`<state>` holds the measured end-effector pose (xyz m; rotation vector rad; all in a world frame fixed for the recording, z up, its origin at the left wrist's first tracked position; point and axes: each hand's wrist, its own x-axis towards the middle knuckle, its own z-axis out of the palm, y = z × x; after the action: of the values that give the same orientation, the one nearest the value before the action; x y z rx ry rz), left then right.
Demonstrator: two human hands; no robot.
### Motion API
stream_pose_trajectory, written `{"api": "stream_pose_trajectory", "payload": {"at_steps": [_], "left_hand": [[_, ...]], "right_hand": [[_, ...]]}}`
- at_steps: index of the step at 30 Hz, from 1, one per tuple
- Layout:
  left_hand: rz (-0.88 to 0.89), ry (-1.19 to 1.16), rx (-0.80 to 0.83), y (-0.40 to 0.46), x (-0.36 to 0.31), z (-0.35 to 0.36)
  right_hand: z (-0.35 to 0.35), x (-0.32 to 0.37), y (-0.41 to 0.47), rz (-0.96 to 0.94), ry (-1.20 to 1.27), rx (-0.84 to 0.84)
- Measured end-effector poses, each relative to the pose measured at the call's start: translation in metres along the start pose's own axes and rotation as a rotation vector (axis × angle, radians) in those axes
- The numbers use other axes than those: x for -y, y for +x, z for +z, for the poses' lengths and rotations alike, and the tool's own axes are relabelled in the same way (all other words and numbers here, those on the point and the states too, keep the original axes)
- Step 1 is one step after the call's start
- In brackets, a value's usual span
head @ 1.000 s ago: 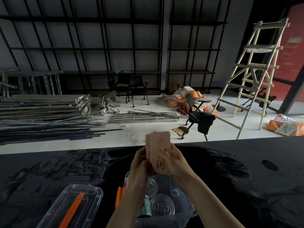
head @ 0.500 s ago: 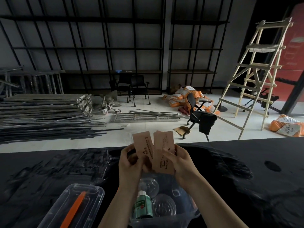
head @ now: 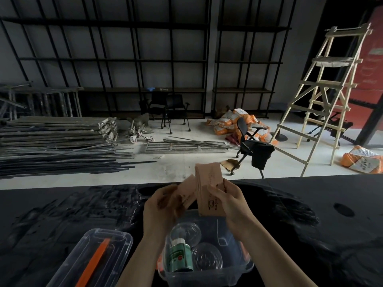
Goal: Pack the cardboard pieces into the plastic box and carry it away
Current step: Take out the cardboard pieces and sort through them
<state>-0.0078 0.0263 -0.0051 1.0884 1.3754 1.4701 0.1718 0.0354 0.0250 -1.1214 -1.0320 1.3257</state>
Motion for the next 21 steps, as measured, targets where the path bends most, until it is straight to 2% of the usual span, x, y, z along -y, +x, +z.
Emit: {"api": "stream_pose_trajectory", "payload": {"at_steps": [3, 5, 8, 12, 16, 21], "left_hand": [[-0.087, 0.02, 0.276, 0.003, -0.003, -0.005], [-0.037, 0.131, 0.421, 0.005, -0.012, -0.006], [-0.01, 0.16, 0.357, 0.012, -0.025, -0.01], [-0.022, -0.001, 0.158, 0.019, -0.025, -0.009], [0.019, -0.063, 0.189, 0.013, -0.027, -0.006], [0.144, 0.04, 0.263, 0.009, -0.033, -0.008]], "right_hand": [[0.003, 0.001, -0.001, -0.076, -0.149, 0.07], [0.006, 0.0, 0.0, -0.097, -0.279, 0.124], [0.01, -0.003, 0.001, -0.093, -0.376, 0.163], [0.011, -0.004, -0.003, -0.033, -0.243, 0.192], [0.009, -0.006, -0.001, -0.005, -0.142, 0.192], [0.003, -0.01, -0.001, 0.061, -0.011, 0.208]]}}
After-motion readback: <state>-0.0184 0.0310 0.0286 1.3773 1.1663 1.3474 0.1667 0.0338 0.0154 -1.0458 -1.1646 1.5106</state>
